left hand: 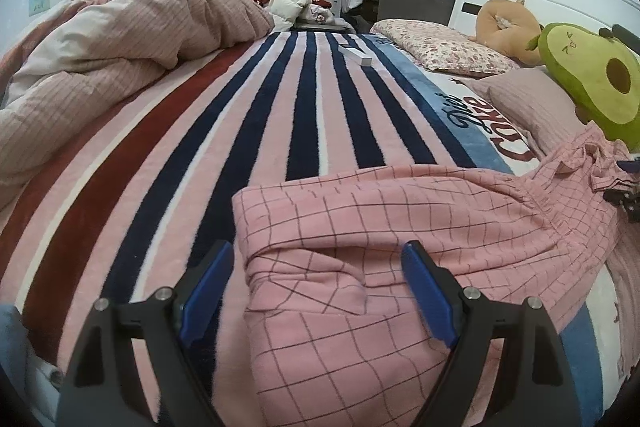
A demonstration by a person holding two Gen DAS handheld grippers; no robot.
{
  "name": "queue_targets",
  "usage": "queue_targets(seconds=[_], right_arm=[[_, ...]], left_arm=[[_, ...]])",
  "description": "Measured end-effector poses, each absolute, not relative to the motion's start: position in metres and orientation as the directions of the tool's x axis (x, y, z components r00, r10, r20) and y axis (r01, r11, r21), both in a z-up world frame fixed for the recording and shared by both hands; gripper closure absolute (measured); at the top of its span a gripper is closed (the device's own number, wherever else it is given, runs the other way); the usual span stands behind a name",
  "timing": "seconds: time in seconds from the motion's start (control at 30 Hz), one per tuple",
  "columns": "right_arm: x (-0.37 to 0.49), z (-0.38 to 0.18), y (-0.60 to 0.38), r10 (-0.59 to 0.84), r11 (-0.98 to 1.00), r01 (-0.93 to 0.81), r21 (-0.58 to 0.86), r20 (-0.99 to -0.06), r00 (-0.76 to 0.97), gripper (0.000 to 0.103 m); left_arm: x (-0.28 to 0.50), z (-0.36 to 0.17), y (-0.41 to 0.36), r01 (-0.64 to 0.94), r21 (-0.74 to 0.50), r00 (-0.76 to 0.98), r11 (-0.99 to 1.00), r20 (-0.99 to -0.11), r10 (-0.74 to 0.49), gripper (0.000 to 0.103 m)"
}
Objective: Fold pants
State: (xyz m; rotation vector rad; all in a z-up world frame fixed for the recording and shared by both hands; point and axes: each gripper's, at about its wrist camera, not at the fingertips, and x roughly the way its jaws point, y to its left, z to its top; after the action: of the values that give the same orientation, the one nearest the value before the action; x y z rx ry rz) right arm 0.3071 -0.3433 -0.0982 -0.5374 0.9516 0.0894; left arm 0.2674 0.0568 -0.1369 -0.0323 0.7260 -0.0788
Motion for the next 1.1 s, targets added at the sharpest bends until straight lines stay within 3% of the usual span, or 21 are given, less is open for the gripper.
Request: queue_targets(seconds=[0.13,0.2,0.23,0.33,0.47,0.53,0.67,0.87,1.0,1.03,1.07,1.1], right_arm=[[0.312,-0.100,-0.344,-0.275,0.816,-0.251,-0.521,-0.731,0.624,0.042],[0.315,-0.097,-0.346,-0.331,0.788,-0.213,-0.578,-0.689,0.645,0.092],[0.317,-0.095,-0.348,-0.346,0.783,-0.199,-0.590,-0.678,0.648,0.100],[0.328,-0.082,-0.361,-0.334,0.815,-0.157,-0.557,-0.674,0.659,0.099],[0.343,-0.062,-0.379,-0.383,0.819,-0.045,-0.572,-0.604,0.699,0.099],[0.353,-0.059,-0.389,-0.392,0.835,-0.013,-0.550,-0.611,0.688,0.092],[0.371,-0.056,-0.410,-0.445,0.835,0.071,-0.546,-0.594,0.670,0.067],[0.362,-0.042,-0.433,-0.362,0.907,0.103,-0.408,-0.633,0.684,0.064],[0.336,-0.039,-0.412,-0.124,0.969,-0.064,-0.239,-0.691,0.713,0.066],[0.333,-0.042,-0.404,-0.060,0.973,-0.121,-0.197,-0.718,0.693,0.069],[0.333,-0.048,-0.396,-0.006,0.972,-0.173,-0.159,-0.754,0.657,0.083],[0.334,-0.055,-0.388,0.028,0.967,-0.217,-0.136,-0.787,0.616,0.089]], left_arm=[[0.264,-0.133,0.052,0.080,-0.051,0.760,0.995,-0.643,-0.095,0.020],[0.262,-0.131,0.049,0.087,-0.044,0.766,0.995,-0.636,-0.095,0.020],[0.261,-0.131,0.048,0.089,-0.039,0.769,0.995,-0.633,-0.094,0.020],[0.261,-0.130,0.047,0.091,-0.040,0.772,0.995,-0.628,-0.095,0.020],[0.263,-0.131,0.048,0.086,-0.040,0.770,0.995,-0.632,-0.092,0.020],[0.263,-0.132,0.049,0.079,-0.034,0.769,0.996,-0.634,-0.082,0.020],[0.263,-0.131,0.050,0.070,-0.035,0.771,0.997,-0.632,-0.077,0.020],[0.262,-0.132,0.051,0.068,-0.033,0.771,0.997,-0.632,-0.073,0.020],[0.263,-0.132,0.051,0.067,-0.039,0.772,0.997,-0.631,-0.077,0.020],[0.263,-0.132,0.051,0.067,-0.041,0.772,0.997,-0.631,-0.078,0.020],[0.263,-0.132,0.052,0.066,-0.043,0.772,0.997,-0.631,-0.078,0.020],[0.263,-0.132,0.052,0.066,-0.044,0.773,0.997,-0.630,-0.079,0.020]])
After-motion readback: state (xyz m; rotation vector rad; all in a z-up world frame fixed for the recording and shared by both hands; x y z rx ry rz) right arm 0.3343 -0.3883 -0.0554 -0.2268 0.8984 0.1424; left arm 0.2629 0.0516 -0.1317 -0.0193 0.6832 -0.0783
